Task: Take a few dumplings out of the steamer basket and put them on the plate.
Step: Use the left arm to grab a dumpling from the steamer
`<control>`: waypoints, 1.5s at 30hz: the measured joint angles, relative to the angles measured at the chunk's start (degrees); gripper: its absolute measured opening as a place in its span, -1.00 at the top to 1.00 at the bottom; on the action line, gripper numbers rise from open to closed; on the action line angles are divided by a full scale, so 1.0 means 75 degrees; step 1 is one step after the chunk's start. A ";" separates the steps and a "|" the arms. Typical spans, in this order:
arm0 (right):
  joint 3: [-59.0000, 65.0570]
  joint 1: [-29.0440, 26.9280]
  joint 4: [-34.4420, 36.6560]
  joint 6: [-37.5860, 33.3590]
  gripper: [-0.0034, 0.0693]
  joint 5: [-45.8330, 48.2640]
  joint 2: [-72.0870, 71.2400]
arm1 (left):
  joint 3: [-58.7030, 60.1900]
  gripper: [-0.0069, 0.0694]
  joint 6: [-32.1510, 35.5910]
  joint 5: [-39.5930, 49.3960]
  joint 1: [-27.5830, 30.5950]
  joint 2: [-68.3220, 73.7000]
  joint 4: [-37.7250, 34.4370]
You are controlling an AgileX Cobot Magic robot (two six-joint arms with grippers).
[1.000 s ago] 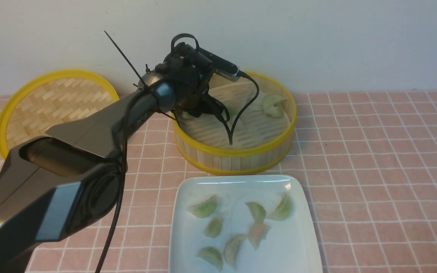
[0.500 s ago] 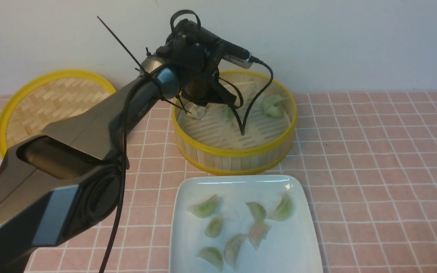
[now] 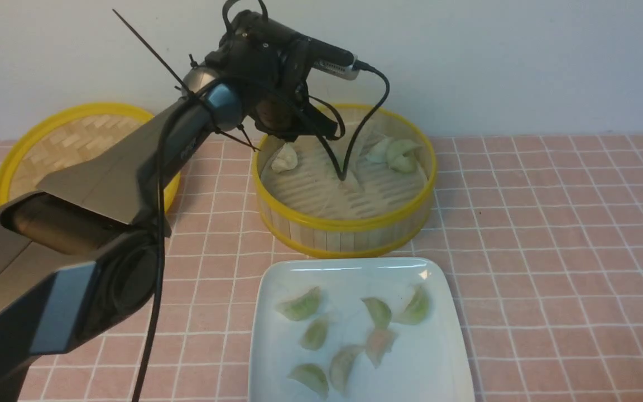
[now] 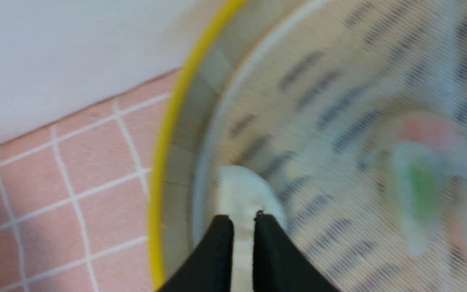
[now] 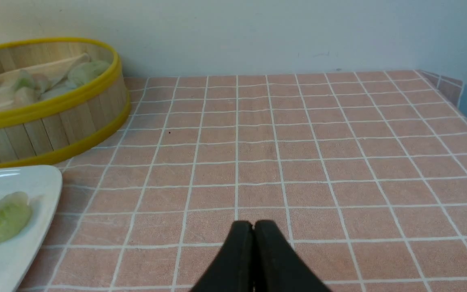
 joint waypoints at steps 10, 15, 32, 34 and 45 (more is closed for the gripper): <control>0.0000 0.0000 0.0000 0.0000 0.95 0.0000 0.0000 | -0.0024 -0.37 0.0662 -0.0211 0.0225 0.0341 -0.0515; 0.0000 0.0000 0.0000 0.0000 0.95 0.0000 0.0000 | -0.0024 -0.46 0.0732 -0.0211 0.0140 0.0350 -0.0444; 0.0000 0.0000 0.0000 0.0000 0.95 0.0000 0.0000 | -0.0016 -0.43 0.0534 -0.0163 -0.0398 0.0599 0.1058; 0.0000 0.0000 0.0000 0.0000 0.95 0.0000 0.0000 | -0.0016 -0.43 0.0531 -0.0163 -0.0357 0.0673 0.1023; 0.0000 0.0000 0.0000 0.0000 0.95 0.0000 0.0000 | -0.0039 0.18 0.0277 0.0037 -0.0316 0.0797 0.0578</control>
